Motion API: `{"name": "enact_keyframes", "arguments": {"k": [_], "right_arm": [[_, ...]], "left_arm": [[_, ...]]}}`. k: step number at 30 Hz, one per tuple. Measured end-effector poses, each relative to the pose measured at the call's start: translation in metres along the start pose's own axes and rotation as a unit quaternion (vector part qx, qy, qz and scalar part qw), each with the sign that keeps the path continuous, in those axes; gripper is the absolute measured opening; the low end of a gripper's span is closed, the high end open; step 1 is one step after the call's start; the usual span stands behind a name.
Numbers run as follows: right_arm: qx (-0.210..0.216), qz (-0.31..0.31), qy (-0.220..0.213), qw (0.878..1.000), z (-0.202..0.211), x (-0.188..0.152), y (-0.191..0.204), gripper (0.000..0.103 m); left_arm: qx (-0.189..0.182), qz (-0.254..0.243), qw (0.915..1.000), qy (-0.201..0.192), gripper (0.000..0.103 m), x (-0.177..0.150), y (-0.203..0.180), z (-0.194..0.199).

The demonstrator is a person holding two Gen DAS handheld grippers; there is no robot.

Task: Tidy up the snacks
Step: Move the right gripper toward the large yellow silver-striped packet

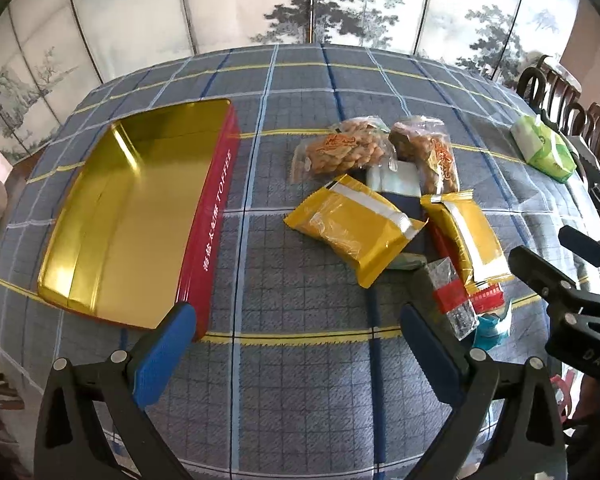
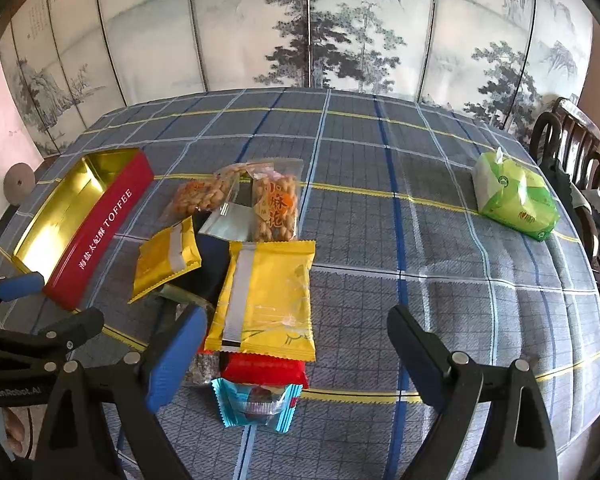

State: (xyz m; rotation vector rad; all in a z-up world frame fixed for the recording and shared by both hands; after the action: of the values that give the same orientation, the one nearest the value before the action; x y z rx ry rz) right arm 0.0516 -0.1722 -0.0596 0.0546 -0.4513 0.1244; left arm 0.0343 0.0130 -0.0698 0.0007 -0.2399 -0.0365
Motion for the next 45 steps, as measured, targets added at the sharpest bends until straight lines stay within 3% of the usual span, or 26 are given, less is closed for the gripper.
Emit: {"name": "enact_keyframes", "arguments": {"k": [14, 45], "right_arm": [[0.0, -0.002, 0.004, 1.0, -0.003, -0.001, -0.001, 0.094], [0.004, 0.007, 0.026, 1.0, -0.014, 0.003, 0.012, 0.094]], "left_arm": [[0.005, -0.011, 0.9999, 0.005, 0.101, -0.001, -0.005, -0.003], [0.012, 0.012, 0.9997, 0.02, 0.101, -0.002, 0.01, -0.006]]}}
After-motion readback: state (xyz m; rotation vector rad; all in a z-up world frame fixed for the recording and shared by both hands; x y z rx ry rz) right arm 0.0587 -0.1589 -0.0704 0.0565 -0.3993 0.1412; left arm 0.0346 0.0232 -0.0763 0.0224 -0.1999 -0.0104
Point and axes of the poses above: each gripper's, at about its wrist camera, not at the fingertips, and z roughly against the way its jaws point, y to its left, x to its top, the point moved 7 cm from there along -z, roughly the way its jaws point, and after that the axes turned 15 degrees about y, right-handed, at the moved point
